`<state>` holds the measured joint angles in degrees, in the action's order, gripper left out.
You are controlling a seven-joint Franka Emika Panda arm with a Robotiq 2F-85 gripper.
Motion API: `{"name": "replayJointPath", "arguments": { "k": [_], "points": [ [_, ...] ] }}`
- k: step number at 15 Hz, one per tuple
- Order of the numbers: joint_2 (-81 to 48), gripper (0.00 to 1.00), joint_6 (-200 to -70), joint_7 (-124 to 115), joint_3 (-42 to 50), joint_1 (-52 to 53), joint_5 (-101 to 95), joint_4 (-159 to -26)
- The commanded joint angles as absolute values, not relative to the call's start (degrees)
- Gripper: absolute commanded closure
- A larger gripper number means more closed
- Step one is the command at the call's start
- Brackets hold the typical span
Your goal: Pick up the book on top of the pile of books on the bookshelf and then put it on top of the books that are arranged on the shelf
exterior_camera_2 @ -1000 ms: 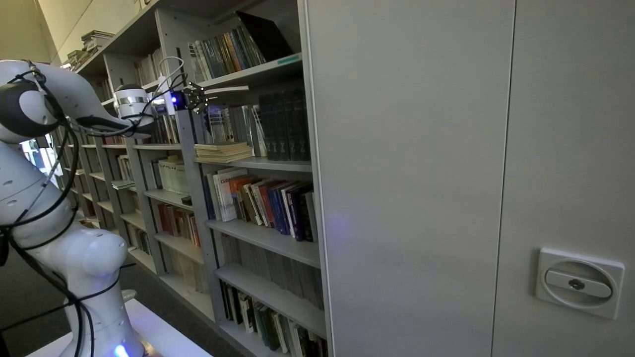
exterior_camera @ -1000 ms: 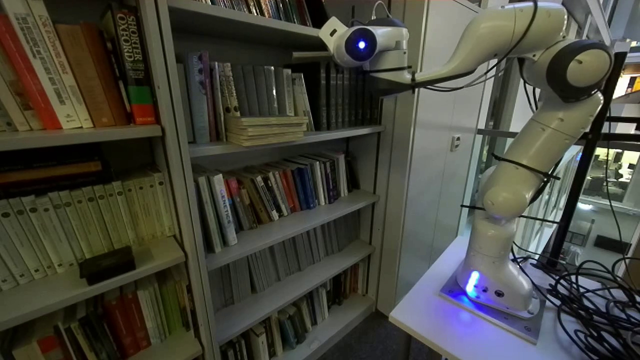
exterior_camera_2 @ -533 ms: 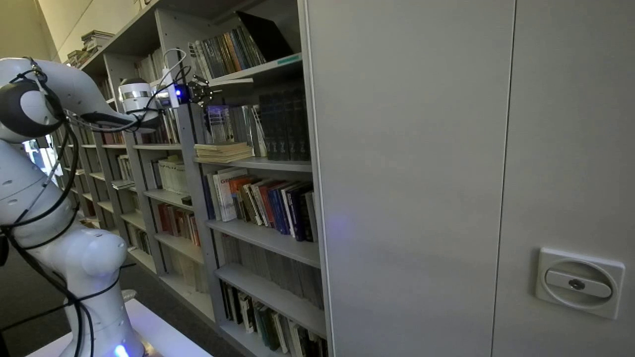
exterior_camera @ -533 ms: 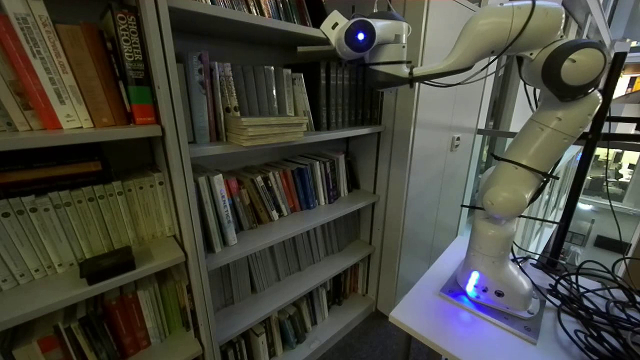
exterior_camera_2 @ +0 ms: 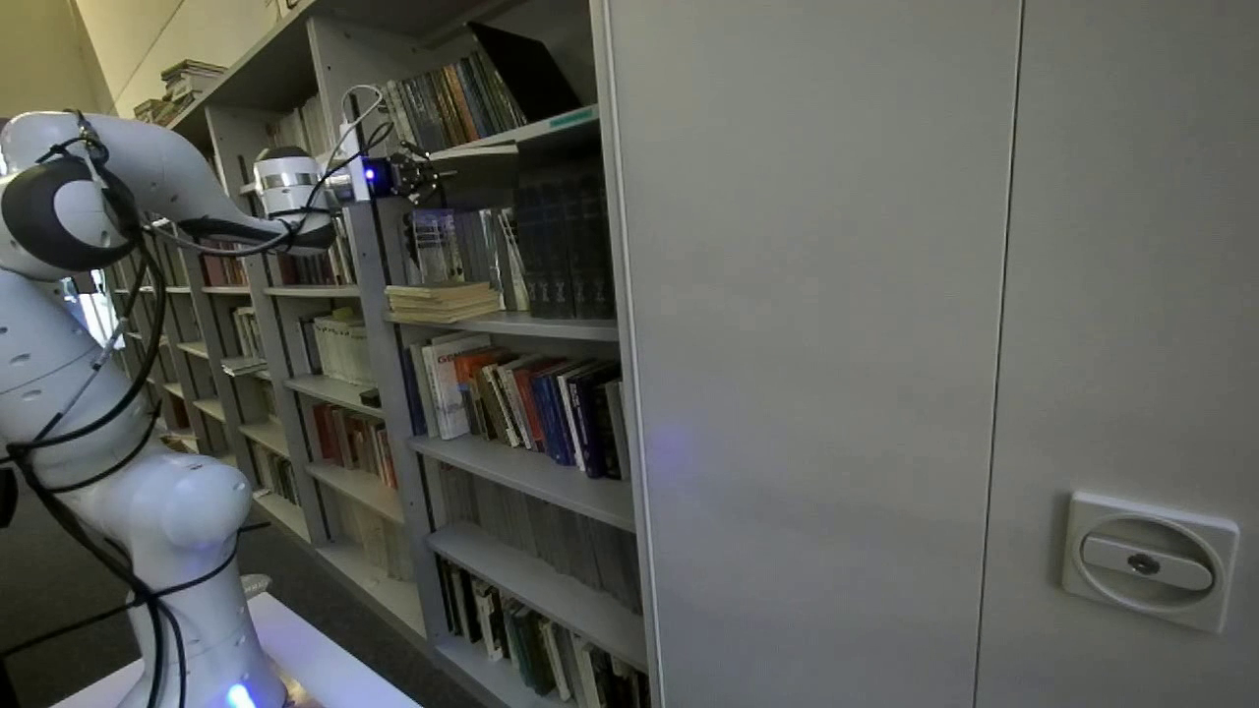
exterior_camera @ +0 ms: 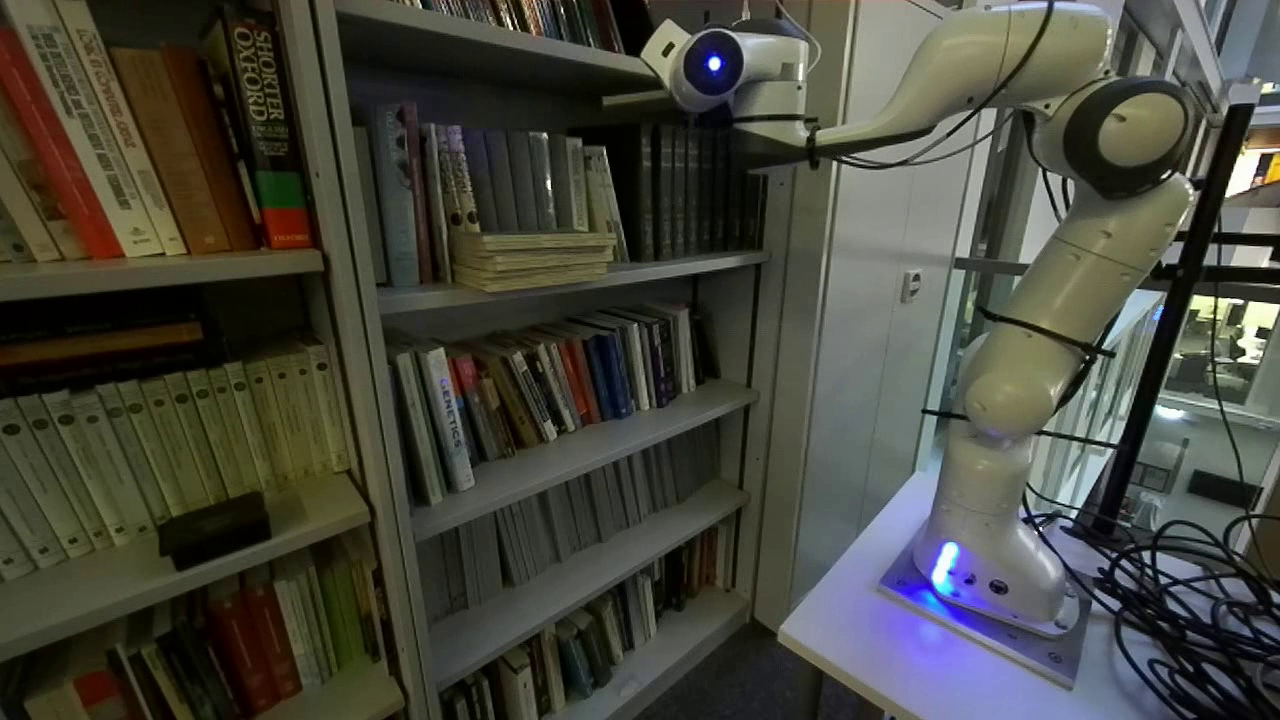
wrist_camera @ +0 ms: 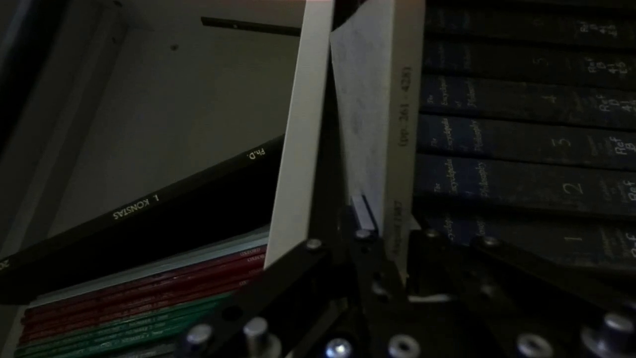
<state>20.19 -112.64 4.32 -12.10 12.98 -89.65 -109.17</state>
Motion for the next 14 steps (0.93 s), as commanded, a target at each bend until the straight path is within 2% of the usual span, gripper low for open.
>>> {"name": "replayJointPath", "arguments": {
  "k": [1, 9, 14],
  "points": [
    [19.46, 0.97, -120.05, 9.31, -9.33, 12.52, -89.21, -107.06],
    [19.43, 0.97, -144.7, 11.12, -1.36, 11.21, -76.98, -108.09],
    [19.21, 0.97, -150.79, 15.91, 0.36, 9.2, -69.46, -108.2]
  ]
}}
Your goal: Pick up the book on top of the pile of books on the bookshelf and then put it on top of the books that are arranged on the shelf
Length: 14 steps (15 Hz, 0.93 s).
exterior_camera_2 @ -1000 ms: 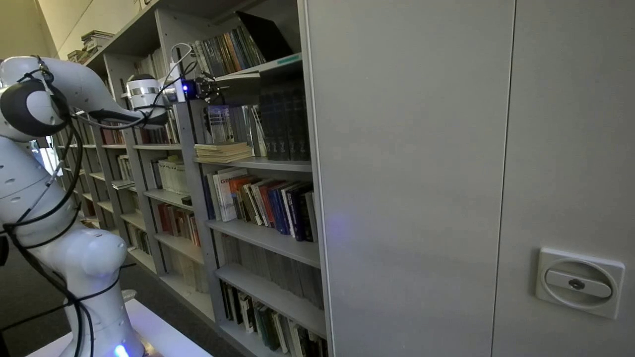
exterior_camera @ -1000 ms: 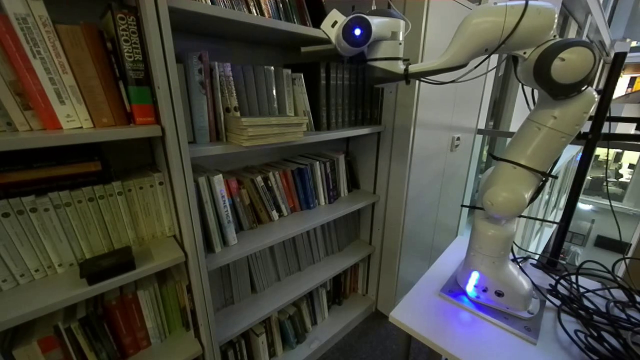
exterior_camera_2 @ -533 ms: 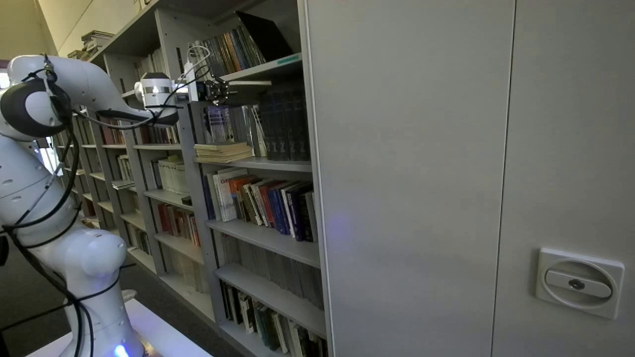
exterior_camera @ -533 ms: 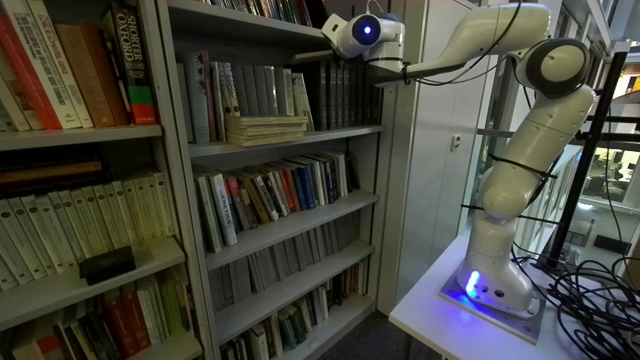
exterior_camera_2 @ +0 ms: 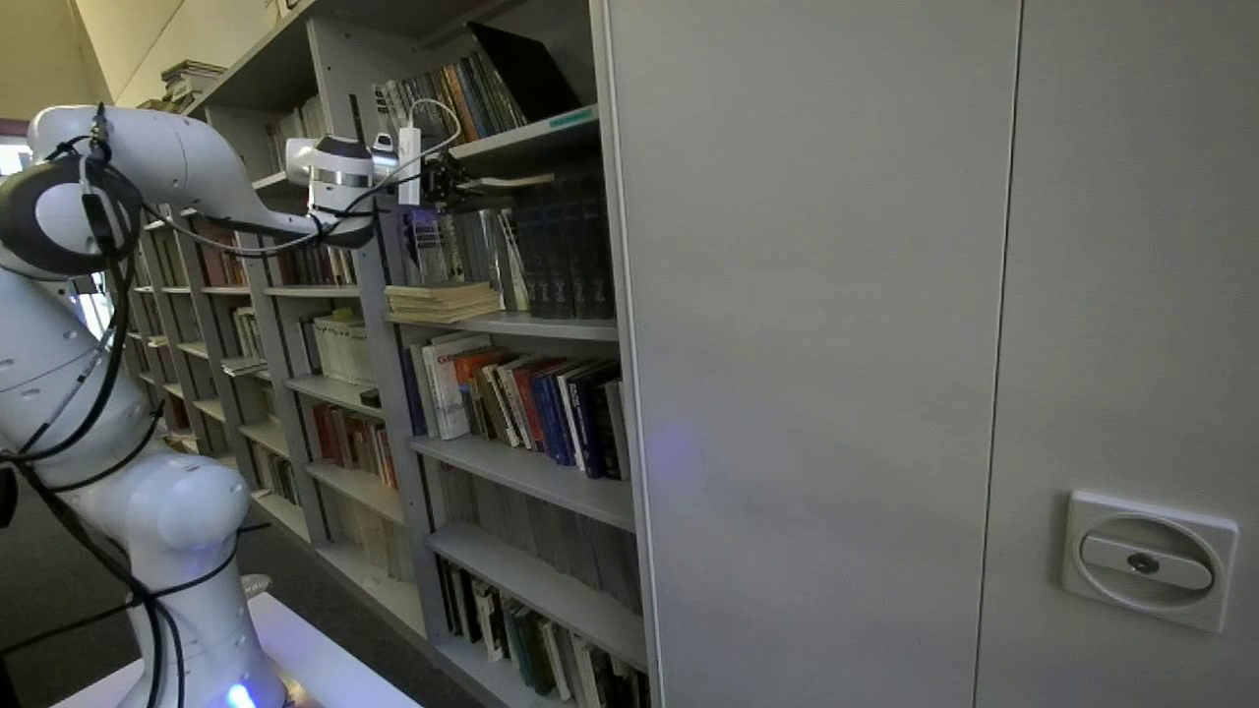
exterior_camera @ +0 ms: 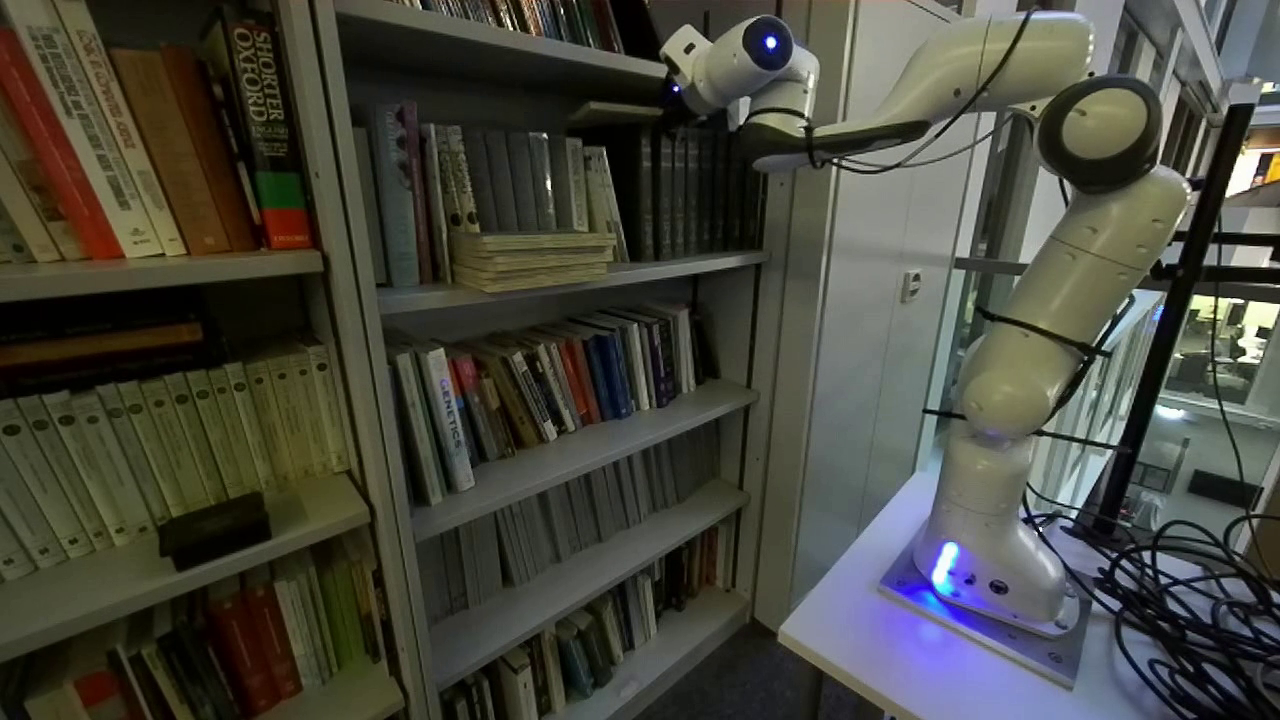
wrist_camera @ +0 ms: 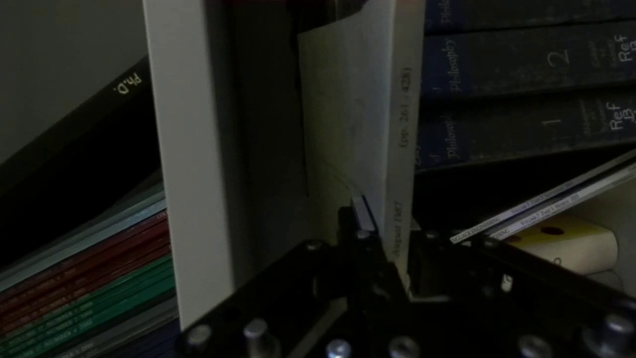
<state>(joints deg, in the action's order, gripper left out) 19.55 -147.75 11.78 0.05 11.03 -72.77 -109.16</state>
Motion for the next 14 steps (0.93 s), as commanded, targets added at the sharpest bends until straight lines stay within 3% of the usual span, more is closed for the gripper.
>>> {"name": "replayJointPath", "arguments": {
  "k": [1, 14],
  "points": [
    [19.27, 0.97, -150.66, 17.32, 0.16, 8.75, -69.06, -108.07],
    [18.09, 0.97, -147.97, 31.02, 0.83, 6.55, -62.03, -105.48]
  ]
}}
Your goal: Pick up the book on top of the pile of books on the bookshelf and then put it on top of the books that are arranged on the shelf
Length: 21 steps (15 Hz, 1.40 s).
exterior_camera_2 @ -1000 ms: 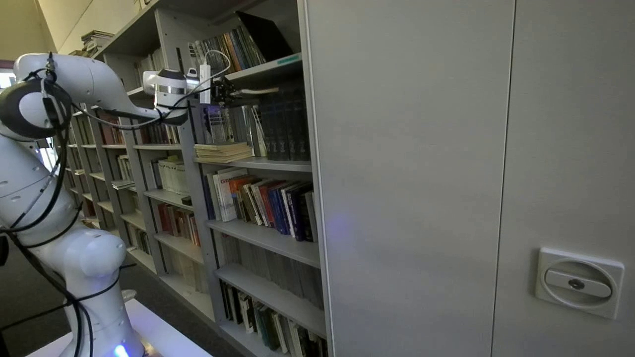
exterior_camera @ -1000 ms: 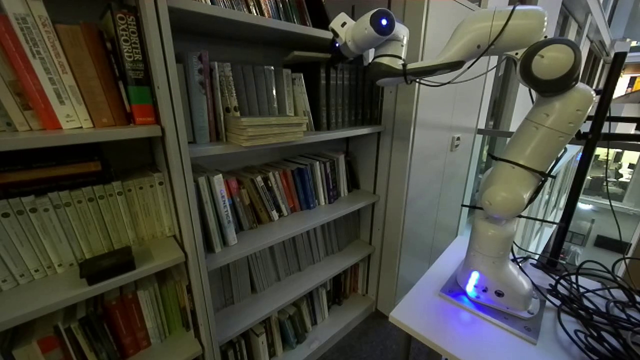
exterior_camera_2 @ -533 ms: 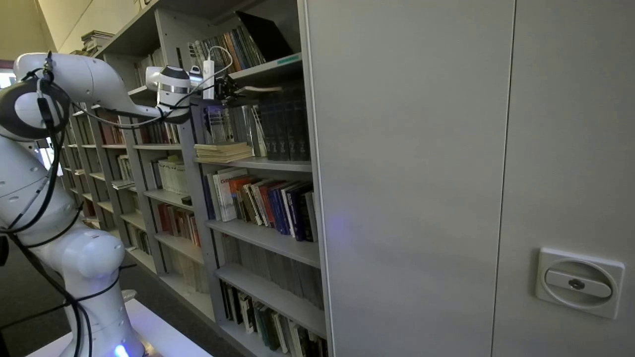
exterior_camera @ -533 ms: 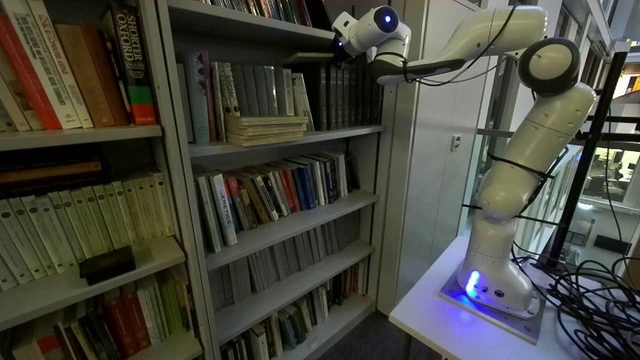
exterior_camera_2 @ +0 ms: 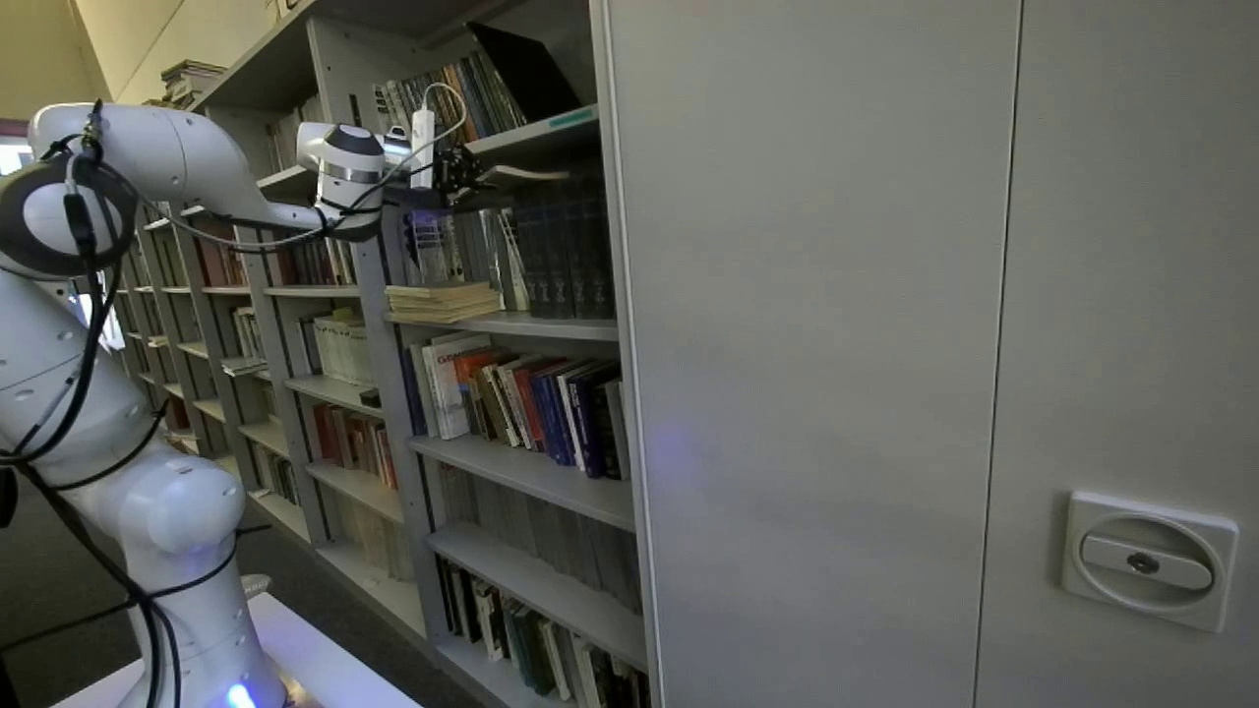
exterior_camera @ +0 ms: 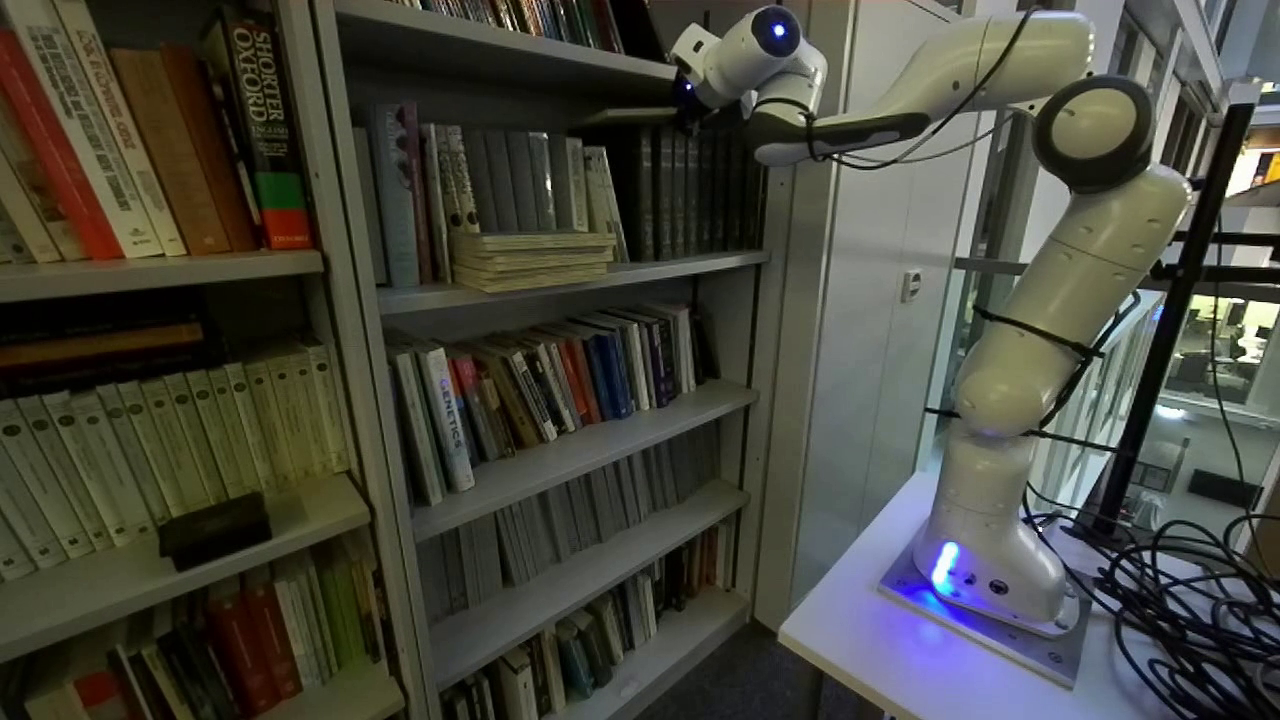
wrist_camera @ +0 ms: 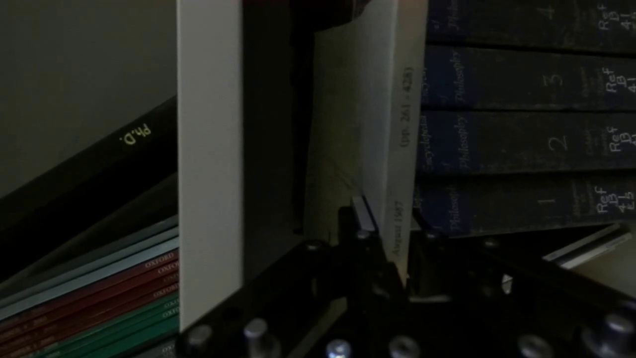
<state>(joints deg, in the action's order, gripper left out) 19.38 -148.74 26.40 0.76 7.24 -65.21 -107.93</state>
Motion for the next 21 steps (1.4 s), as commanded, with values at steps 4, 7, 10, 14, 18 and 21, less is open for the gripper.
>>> {"name": "replayJointPath", "arguments": {
  "k": [4, 7, 10, 14, 18, 21],
  "points": [
    [17.86, 0.97, -147.53, 34.83, 1.02, 6.92, -57.88, -104.34],
    [18.87, 0.97, -148.61, 34.26, 0.15, 6.13, -55.85, -106.34],
    [18.87, 0.87, -148.6, 34.81, 0.07, 6.13, -55.12, -106.39],
    [18.87, 0.87, -148.6, 34.8, 0.0, 6.15, -55.12, -106.39],
    [17.74, 0.97, -149.34, 32.01, -0.53, 4.08, -59.85, -105.83],
    [14.9, 0.97, -149.38, 26.87, -0.42, 1.15, -66.65, -102.1]
  ]
}}
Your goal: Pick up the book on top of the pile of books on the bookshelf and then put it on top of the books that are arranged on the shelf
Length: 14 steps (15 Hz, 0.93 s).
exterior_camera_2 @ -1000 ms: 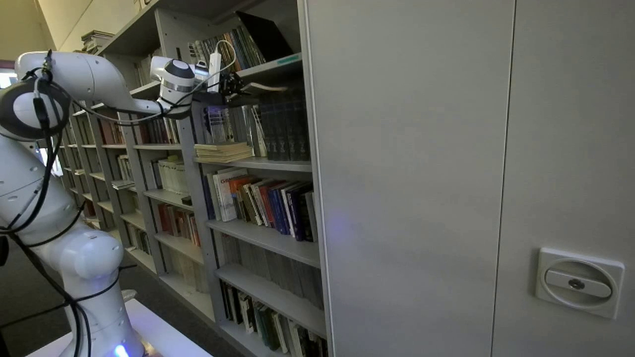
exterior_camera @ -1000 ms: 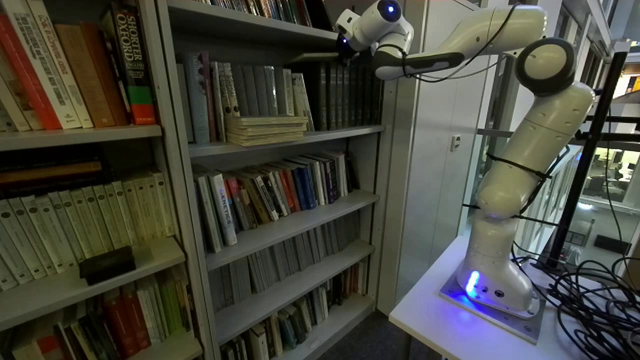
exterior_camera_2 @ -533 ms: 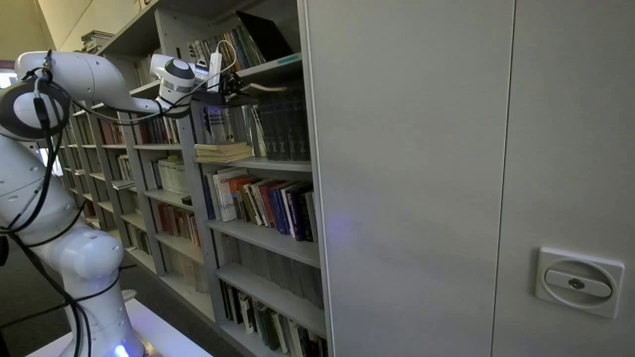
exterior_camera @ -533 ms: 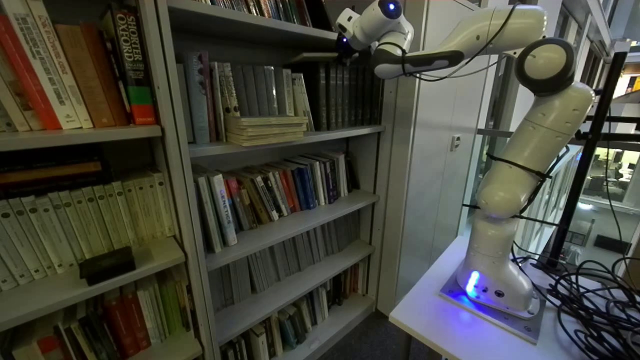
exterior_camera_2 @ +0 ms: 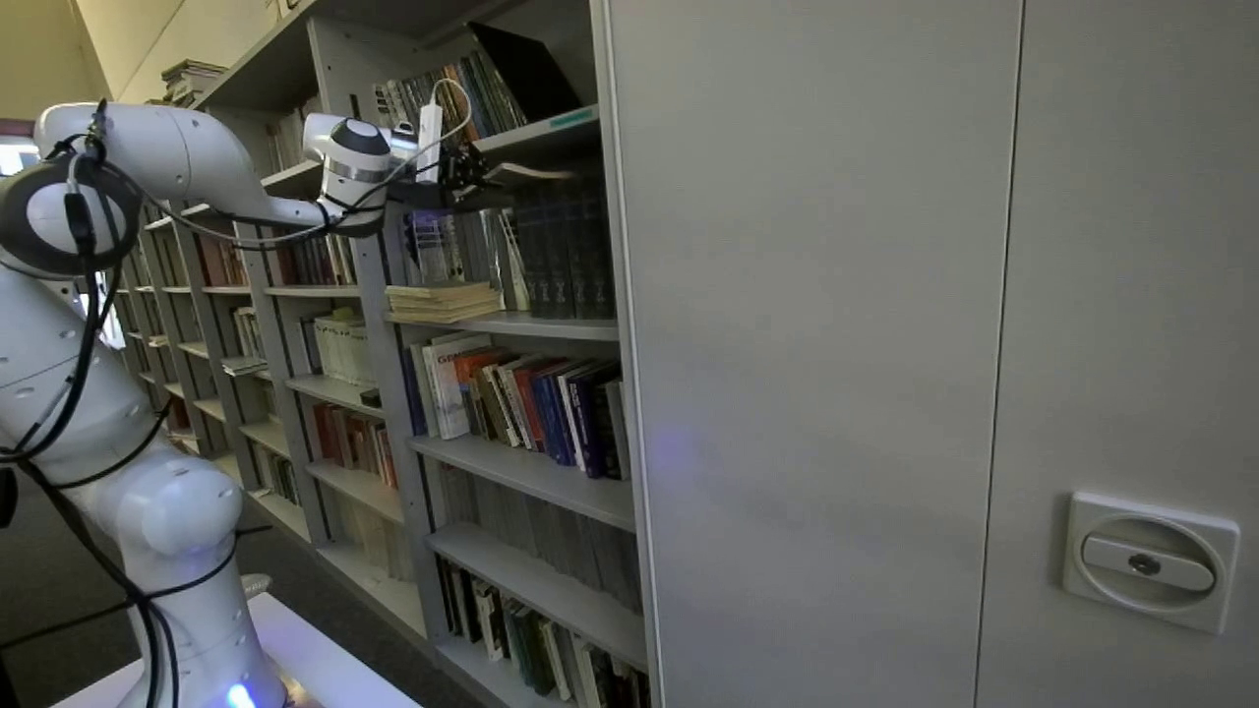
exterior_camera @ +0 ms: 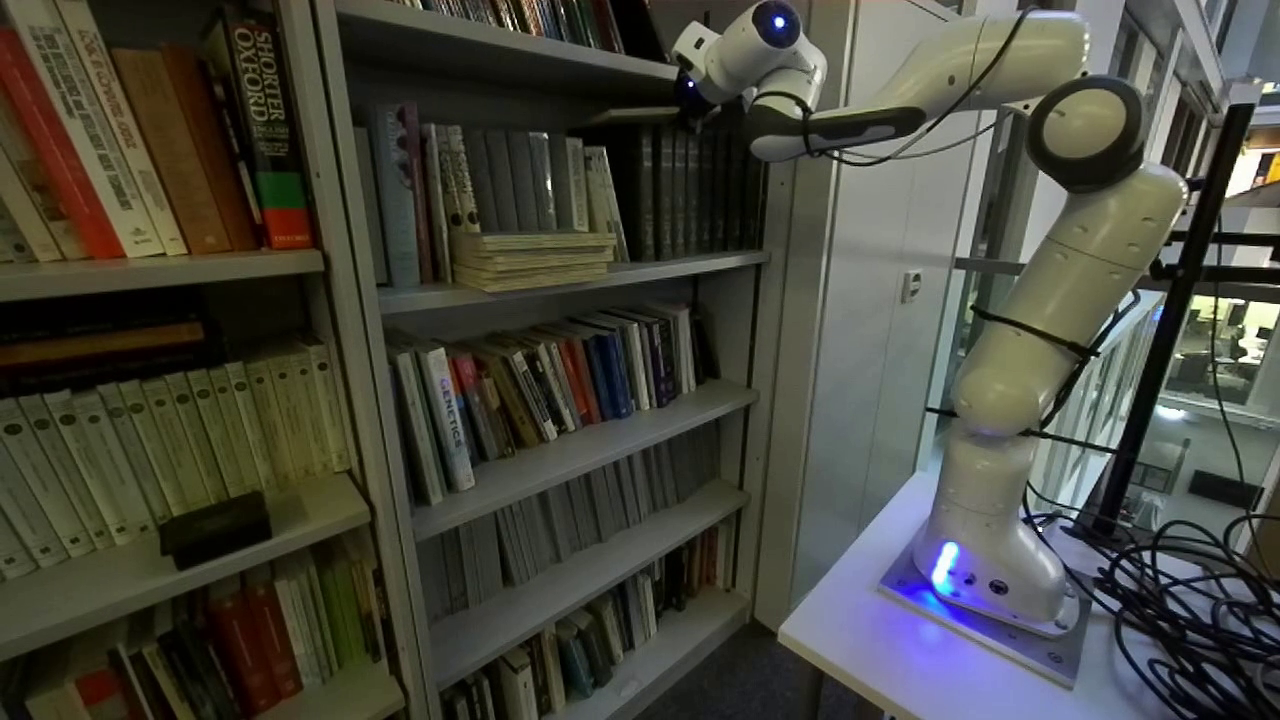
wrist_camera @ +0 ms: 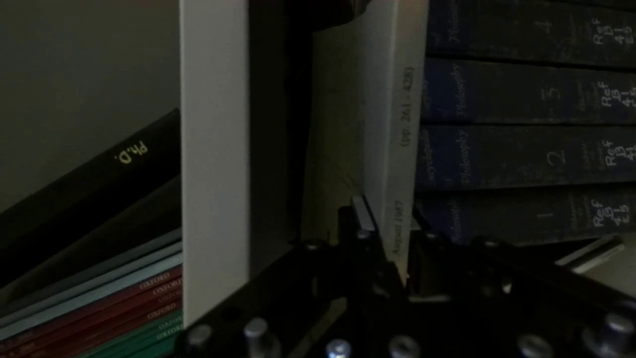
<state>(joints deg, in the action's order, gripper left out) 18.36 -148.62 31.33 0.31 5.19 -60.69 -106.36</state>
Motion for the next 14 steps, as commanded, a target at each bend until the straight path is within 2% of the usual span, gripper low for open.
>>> {"name": "replayJointPath", "arguments": {
  "k": [1, 10, 14],
  "points": [
    [13.91, 0.97, -149.08, 25.3, -0.15, 0.55, -68.45, -100.65],
    [8.29, 0.97, -150.54, 16.42, 1.08, -1.35, -77.94, -94.79],
    [7.89, 0.97, -160.54, 18.92, 4.49, -0.53, -72.77, -95.53]
  ]
}}
